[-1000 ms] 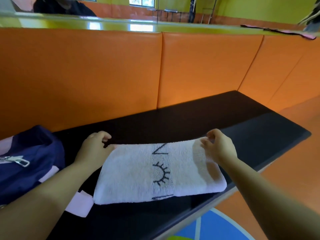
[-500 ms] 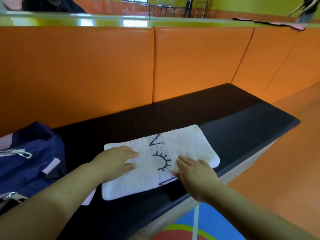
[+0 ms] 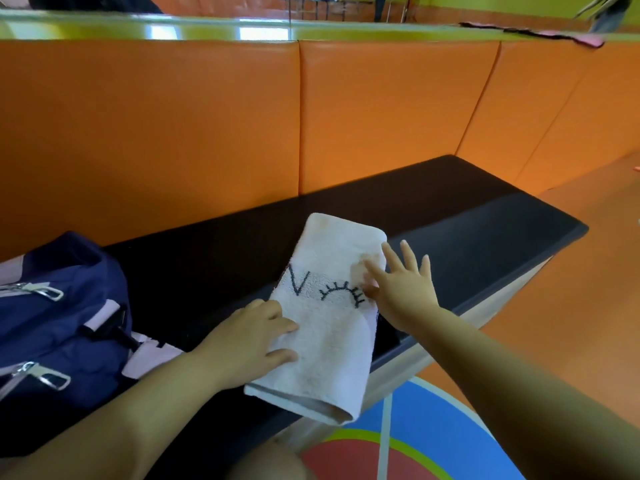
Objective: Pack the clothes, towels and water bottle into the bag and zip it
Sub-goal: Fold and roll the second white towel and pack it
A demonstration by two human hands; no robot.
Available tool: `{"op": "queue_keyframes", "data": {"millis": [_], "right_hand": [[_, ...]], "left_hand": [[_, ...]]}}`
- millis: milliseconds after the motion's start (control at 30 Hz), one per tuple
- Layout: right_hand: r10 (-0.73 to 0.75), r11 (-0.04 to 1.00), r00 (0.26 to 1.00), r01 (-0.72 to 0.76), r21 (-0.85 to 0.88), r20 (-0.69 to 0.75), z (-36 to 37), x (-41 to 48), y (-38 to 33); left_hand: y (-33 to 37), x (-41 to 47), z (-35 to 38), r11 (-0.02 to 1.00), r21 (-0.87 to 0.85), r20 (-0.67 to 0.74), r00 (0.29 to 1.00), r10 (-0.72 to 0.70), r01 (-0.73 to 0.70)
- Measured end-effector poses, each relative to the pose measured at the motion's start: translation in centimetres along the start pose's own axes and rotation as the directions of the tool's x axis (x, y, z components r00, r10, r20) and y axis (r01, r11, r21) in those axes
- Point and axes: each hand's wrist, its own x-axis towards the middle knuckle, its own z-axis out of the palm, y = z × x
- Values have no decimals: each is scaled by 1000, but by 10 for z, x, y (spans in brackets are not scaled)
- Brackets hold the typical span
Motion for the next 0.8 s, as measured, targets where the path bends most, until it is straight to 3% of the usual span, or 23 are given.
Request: {"op": "queue_keyframes", "data": {"millis": [167,267,333,467,667,800], "right_hand": [[-269,941,930,309,137,-253,6,-49,-13],[-433,869,870,473,148,-237,11,-80,-18],[-510,830,847,531,173,-150,19,-94,-17],[-518,852,855,512,109,28,32,-107,-10],[-475,875,879,469,116,29,32,-110,-18],[-465,878,885,454,154,40,26,-109,-18]], "left_hand": [[-11,-17,22,986,-165,-67,996,-52,41],[-9,-23,30,974,-219,-89,993,-84,63],[-5,-26,34,973,-222,-132,987,-88,57],[4,-38,38,980,-191,-151,985,-79,49],[6,-62,36,990,-142,7,1000,-17,18],[8,-63,39,998,-64,16,1000,-22,23]]}}
